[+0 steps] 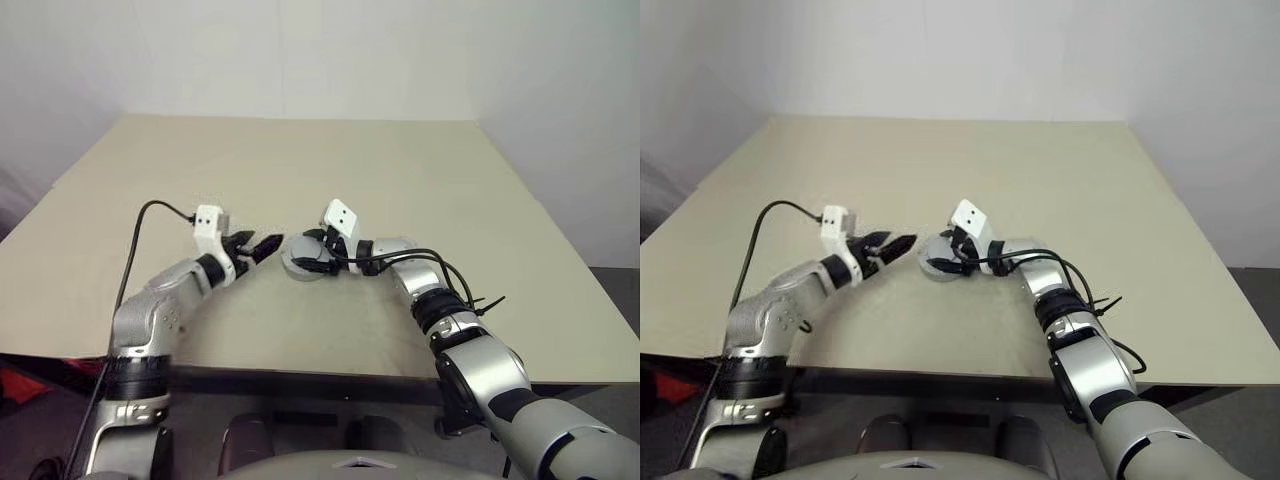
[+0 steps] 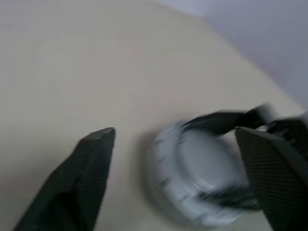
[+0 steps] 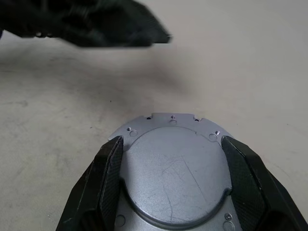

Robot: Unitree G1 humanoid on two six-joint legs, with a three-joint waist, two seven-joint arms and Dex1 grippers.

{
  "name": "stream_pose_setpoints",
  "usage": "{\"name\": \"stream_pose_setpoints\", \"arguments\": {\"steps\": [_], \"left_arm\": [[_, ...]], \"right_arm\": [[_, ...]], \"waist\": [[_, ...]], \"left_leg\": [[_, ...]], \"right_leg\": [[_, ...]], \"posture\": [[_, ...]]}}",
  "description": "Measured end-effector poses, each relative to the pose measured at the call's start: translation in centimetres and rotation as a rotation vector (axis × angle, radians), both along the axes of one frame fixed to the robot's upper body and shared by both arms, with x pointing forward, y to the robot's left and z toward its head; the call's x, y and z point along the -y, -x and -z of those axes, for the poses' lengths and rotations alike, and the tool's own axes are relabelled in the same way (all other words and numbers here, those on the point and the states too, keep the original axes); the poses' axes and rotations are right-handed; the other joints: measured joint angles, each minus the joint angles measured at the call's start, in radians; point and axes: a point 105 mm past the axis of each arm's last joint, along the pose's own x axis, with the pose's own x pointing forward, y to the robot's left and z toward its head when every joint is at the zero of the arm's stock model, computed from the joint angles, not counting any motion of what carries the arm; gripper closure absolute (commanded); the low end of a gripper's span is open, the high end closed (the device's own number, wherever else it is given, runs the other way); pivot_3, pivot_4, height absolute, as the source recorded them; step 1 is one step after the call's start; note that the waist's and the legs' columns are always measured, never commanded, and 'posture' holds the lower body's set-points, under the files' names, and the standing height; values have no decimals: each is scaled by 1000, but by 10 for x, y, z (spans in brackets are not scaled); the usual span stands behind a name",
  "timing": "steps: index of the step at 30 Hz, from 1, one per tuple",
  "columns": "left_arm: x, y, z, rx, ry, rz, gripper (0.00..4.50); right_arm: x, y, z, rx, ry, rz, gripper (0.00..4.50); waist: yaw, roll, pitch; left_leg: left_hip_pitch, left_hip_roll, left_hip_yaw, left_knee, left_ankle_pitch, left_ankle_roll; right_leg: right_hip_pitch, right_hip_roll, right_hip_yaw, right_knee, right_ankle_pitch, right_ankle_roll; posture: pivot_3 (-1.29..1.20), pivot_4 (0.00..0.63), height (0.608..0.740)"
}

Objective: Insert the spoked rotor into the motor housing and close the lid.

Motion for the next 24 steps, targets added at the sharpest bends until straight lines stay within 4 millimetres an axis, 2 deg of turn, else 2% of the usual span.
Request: {"name": "stream_pose_setpoints", "arguments": {"steps": [3,8,13,24], "left_arm": [[8,-3,5,-59,37,33,2239],[12,-10,34,-229,29,25,3844],[16,-11,34,-283,5,57,3844],[20,-7,36,-414,105,70,3844]], "right_arm": [[0,0,0,1,1,-2,1378],[0,-1,0,3,0,4,1378],[0,-1,-1,6,-1,4,1378],[2,-2,-1,3,-1,11,1378]], "waist": [[0,1,-1],[0,1,-1],[1,1,-1],[1,2,0]], "left_leg": [[0,0,0,0,0,0],[0,0,0,0,0,0],[0,0,0,0,0,0],[-1,-2,0,-2,0,0]], "right_leg": [[0,0,0,0,0,0],[0,0,0,0,0,0],[0,0,0,-1,0,0],[1,-2,-1,-5,0,0]], "posture": [[0,0,740],[0,0,740],[0,0,740],[0,0,740]]}}
